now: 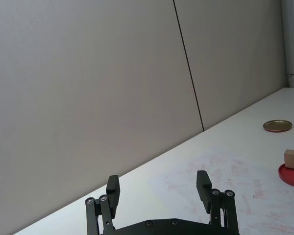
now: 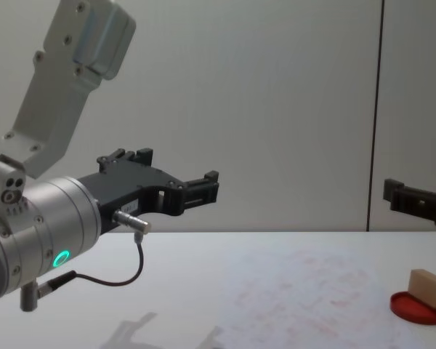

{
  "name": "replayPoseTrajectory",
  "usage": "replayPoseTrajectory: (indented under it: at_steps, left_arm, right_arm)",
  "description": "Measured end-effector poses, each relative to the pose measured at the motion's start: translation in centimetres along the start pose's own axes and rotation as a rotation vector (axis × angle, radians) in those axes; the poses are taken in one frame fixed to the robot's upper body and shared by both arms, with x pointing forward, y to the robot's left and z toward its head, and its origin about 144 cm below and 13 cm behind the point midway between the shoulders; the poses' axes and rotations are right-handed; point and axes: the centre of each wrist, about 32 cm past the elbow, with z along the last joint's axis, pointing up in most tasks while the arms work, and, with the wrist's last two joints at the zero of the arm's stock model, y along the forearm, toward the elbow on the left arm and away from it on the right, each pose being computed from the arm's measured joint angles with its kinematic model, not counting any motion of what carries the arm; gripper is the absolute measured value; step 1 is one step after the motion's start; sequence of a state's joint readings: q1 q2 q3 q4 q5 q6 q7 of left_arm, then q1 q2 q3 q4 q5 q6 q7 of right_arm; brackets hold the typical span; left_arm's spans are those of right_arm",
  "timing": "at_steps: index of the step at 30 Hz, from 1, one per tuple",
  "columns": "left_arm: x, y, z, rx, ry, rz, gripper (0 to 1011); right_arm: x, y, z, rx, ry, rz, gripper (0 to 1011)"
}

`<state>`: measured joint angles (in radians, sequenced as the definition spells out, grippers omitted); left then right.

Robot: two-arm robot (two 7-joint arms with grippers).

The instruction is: Use the one hand to pick up the stamp and affix it onto the A4 paper.

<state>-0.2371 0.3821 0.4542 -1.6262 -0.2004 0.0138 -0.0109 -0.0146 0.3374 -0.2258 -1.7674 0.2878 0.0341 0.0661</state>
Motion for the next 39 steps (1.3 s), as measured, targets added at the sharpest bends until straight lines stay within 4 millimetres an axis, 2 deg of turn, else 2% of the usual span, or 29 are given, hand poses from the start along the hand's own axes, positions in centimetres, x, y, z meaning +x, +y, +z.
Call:
replayPoseTrajectory:
  at_steps: [24, 39]
  left_arm:
    - [0.0, 0.0, 0.0, 0.0, 0.0, 0.0, 993]
    - [0.0, 0.0, 0.0, 0.0, 0.0, 0.0, 993]
  right_arm:
    - [0.1, 0.0, 0.0, -0.003, -0.001, 0.0, 1001]
    - [2.3, 1.7, -0.8, -0.099, 0.004, -0.011, 1001]
